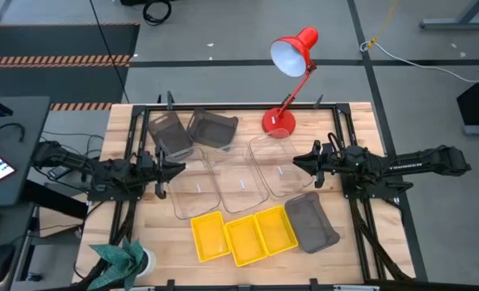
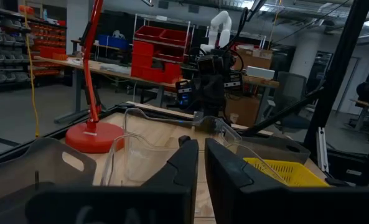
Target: Stack baskets by color
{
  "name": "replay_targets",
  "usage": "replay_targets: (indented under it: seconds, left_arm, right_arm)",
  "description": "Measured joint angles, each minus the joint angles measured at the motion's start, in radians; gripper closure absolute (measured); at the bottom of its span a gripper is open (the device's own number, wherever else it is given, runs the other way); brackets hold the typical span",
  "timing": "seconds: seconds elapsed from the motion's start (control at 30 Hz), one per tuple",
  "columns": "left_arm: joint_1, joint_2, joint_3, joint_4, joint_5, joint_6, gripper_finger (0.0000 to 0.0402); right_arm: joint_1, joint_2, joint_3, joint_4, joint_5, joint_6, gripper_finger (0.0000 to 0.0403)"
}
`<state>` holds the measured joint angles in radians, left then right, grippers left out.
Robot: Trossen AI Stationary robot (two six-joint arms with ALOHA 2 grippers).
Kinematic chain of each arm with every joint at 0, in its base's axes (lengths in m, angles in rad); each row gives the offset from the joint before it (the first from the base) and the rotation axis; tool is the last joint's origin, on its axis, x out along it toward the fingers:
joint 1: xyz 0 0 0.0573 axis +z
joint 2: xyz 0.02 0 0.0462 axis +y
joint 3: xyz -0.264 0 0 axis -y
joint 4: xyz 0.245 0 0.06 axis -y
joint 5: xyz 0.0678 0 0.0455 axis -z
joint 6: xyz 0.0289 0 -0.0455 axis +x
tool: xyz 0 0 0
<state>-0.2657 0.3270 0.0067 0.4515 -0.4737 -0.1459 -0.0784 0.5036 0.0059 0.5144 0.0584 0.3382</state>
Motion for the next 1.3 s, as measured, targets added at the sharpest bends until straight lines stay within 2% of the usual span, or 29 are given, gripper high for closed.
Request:
replay_targets:
  seconds: [0.73, 0.83, 1.3]
  left_arm:
    - [0.000, 0.000, 0.000, 0.000, 0.000, 0.000, 0.0374]
    - [0.000, 0.000, 0.000, 0.000, 0.000, 0.000, 0.0376]
    - [0.000, 0.000, 0.000, 0.000, 0.000, 0.000, 0.0366]
  right_arm:
    - [0.000, 0.000, 0.000, 0.000, 0.000, -0.001, 0.0321]
    - [-0.001, 0.000, 0.000, 0.004, 0.014, -0.040, 0.0321]
    - [-0.001, 0.000, 0.000, 0.205, 0.045, 0.001, 0.0321]
